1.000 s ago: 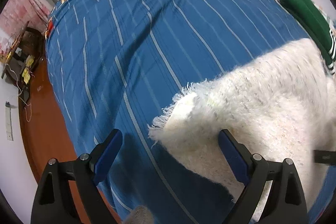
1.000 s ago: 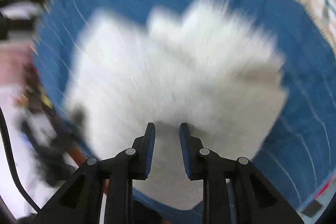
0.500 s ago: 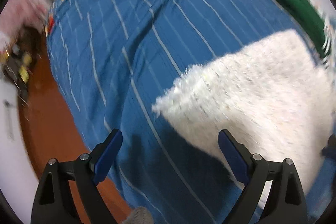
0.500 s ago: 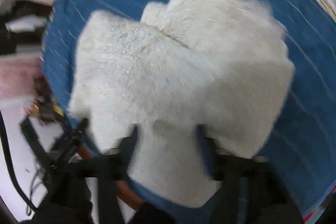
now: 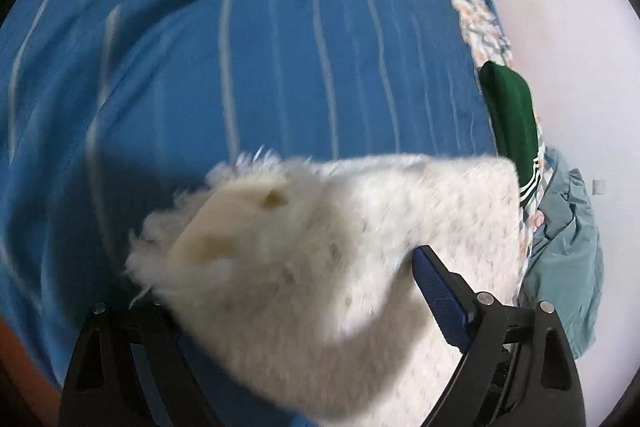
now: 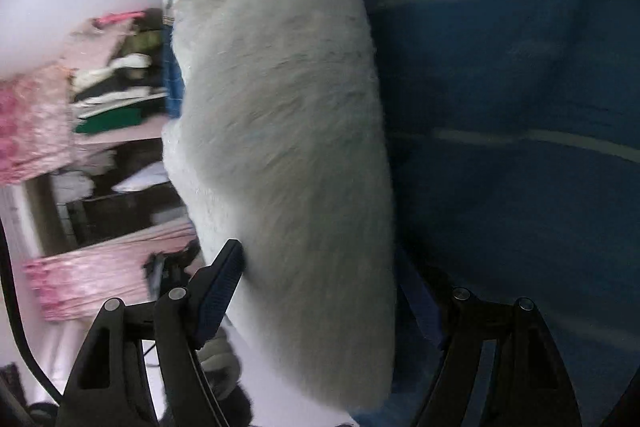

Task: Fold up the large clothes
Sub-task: 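Carry the folded jacket with both tools and place it on the green garment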

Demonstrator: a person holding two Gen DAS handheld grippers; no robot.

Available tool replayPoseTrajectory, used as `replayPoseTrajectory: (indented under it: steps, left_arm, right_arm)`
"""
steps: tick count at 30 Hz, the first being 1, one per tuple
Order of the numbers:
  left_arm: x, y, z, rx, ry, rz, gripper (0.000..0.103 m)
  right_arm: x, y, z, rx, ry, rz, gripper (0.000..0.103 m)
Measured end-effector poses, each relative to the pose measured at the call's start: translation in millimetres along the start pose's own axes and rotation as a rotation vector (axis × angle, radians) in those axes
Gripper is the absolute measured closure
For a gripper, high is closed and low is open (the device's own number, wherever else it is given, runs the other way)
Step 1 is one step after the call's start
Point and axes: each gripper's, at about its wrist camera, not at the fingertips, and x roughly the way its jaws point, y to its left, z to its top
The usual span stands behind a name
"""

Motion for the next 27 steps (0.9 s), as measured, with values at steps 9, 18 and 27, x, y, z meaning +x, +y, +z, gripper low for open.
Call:
replayPoseTrajectory:
  steps: [9,18,27]
  left_arm:
    - [-16,-25,13,0.105,-0.079,0.048,0.085]
    - [-64,-94,40,0.196,-0.133,0.031,0.086]
    - [-45,-234,105,0.285,-0.149,-0.08,0.086]
  right_arm:
    - [91,25,36,-0.062,0.068,0.153,0.039]
    - [55,95,59,-0.127,0.078,0.308,0.045]
    - [4,192,157,-0.135,0.01,0.335,0.045]
